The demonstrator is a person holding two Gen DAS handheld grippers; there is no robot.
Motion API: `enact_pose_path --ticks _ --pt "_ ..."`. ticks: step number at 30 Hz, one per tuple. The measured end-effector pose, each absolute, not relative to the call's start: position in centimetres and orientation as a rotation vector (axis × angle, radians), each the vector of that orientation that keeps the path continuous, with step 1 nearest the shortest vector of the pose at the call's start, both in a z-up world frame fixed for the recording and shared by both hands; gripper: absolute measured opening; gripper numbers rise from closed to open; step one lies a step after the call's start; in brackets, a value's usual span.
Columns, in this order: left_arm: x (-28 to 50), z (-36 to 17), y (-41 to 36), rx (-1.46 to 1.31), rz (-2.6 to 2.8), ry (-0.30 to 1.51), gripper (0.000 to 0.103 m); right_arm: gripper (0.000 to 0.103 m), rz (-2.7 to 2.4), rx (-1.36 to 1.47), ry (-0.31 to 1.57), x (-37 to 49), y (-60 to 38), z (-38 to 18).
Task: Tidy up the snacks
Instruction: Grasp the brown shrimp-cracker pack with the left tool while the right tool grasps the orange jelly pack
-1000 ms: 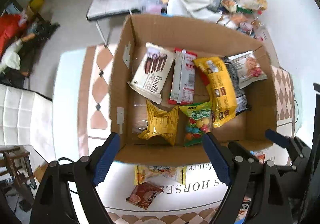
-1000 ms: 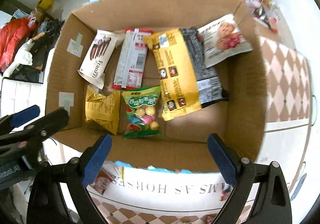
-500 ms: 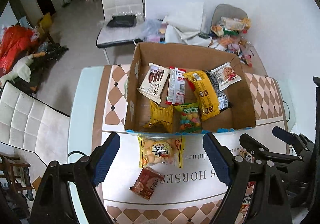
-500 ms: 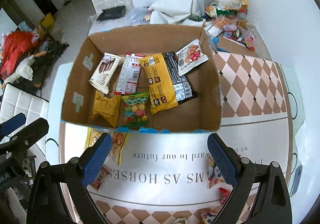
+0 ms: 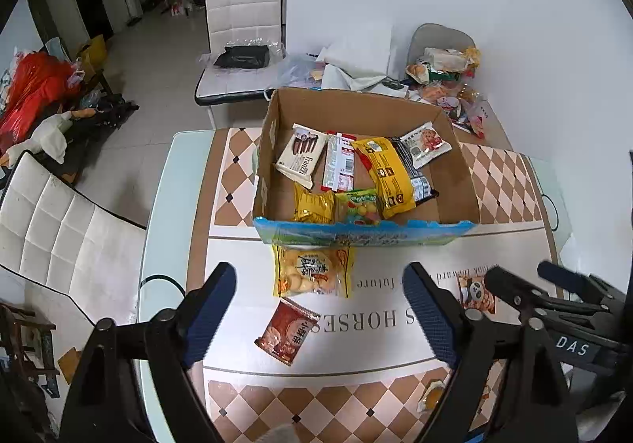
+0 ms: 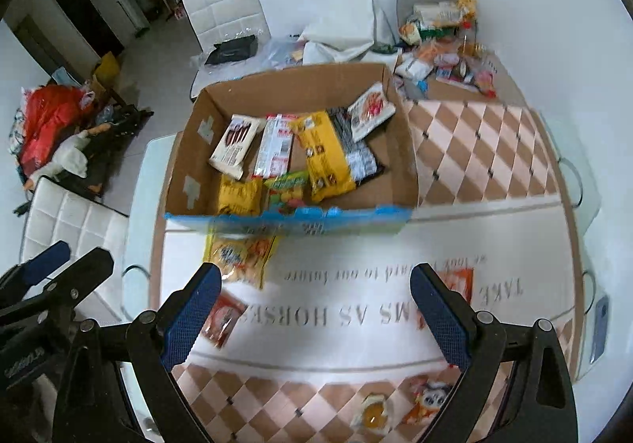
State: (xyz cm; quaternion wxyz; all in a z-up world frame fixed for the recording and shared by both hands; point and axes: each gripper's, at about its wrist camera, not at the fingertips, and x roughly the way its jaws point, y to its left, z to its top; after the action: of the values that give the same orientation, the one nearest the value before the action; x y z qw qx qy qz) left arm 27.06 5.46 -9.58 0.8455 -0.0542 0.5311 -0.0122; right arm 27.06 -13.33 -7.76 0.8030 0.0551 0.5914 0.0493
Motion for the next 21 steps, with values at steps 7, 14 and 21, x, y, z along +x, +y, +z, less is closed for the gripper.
enact_pose_path --ticks 7,14,21 --pt "24.0 -15.4 5.1 -0.114 -0.028 1.245 0.092 0.098 0.042 0.212 1.465 22.2 -16.8 -14.7" --pt "21.2 -23.4 5.1 -0.053 0.005 1.441 0.092 0.098 -0.062 0.281 1.732 15.9 -20.2 -25.6" --pt "20.3 -27.5 6.3 -0.015 0.034 1.532 0.092 0.098 -0.143 0.365 1.848 12.4 -22.1 -32.7"
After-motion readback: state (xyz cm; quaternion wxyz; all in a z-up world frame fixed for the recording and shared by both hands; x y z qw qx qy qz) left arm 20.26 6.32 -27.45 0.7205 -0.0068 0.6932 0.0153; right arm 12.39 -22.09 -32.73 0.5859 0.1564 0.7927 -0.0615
